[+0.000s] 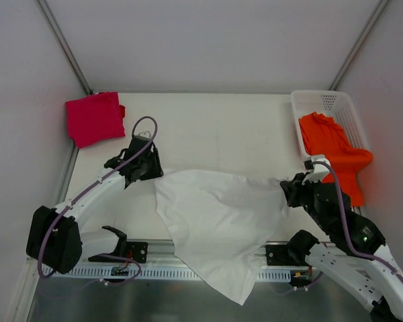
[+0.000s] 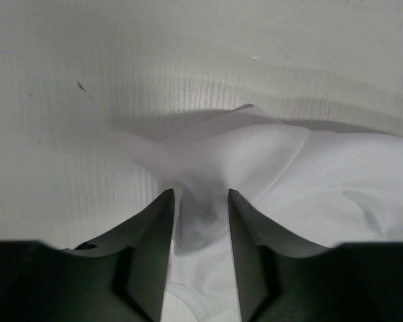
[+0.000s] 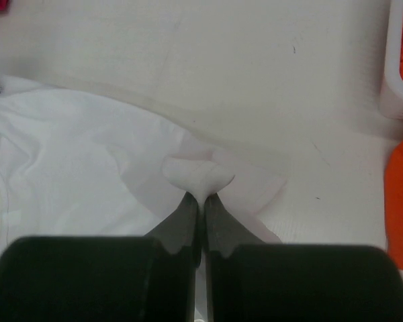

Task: Fold and stack the t-shirts
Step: Flatten the tshirt out

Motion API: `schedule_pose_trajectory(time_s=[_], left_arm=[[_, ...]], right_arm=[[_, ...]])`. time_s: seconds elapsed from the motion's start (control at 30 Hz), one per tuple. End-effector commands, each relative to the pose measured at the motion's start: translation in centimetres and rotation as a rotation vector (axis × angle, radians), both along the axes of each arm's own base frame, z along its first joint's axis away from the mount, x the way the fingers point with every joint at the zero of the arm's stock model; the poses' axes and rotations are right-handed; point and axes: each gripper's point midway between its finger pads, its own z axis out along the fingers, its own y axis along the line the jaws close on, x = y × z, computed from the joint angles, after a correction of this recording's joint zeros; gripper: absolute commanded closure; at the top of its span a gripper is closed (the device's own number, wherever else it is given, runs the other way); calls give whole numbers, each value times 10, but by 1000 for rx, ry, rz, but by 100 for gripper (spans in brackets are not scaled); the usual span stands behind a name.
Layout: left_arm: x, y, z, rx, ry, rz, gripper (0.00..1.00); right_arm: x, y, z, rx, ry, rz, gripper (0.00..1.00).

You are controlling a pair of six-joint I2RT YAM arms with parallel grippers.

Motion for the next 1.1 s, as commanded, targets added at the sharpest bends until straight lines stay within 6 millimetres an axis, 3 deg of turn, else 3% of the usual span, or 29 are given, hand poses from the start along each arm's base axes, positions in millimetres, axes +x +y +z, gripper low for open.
schedule_pose_trajectory(time_s=[0.0,0.03,0.13,0.2,0.33,0.37,0.53,0.63,0.73,0.77,0.93,0.97,1.0,1.03,1.07], left_arm=[[20,-4,19,-24,-103,37,28],[16,-12,27,-23,-132,-4,1],[7,-29,76,-80,-266,-88,1],[-11,-49,113,-161,-343,-171,1],[-64,-90,136,-326,-332,-313,1],[-86,-106,126,-340,-298,-385,1],[-144,-135,77,-275,-207,-492,1],[-168,-144,41,-198,-139,-530,1],[-188,-152,26,-183,-112,-557,1],[-192,-154,20,-164,-104,-563,1],[-215,-170,15,-145,-96,-617,1],[-216,-171,10,-127,-89,-621,1],[-217,-172,9,-123,-87,-624,1],[-220,-174,10,-122,-88,-630,1],[-220,-174,7,-112,-85,-630,1]], right_arm=[[14,-9,13,29,-39,-113,100],[15,-9,12,21,-36,-115,100],[23,-11,3,-23,-17,-154,100],[27,-14,-2,-51,-4,-185,100],[39,-16,-11,-120,28,-241,100],[42,-14,-12,-123,27,-252,99],[66,1,-26,-157,57,-290,100],[83,23,-54,-213,137,-272,100],[93,30,-73,-252,183,-288,100],[97,32,-88,-288,223,-305,100],[111,41,-126,-366,314,-331,100],[113,43,-130,-373,327,-334,96],[115,42,-141,-403,357,-338,83],[117,42,-145,-409,369,-342,34],[120,44,-144,-415,369,-344,16]])
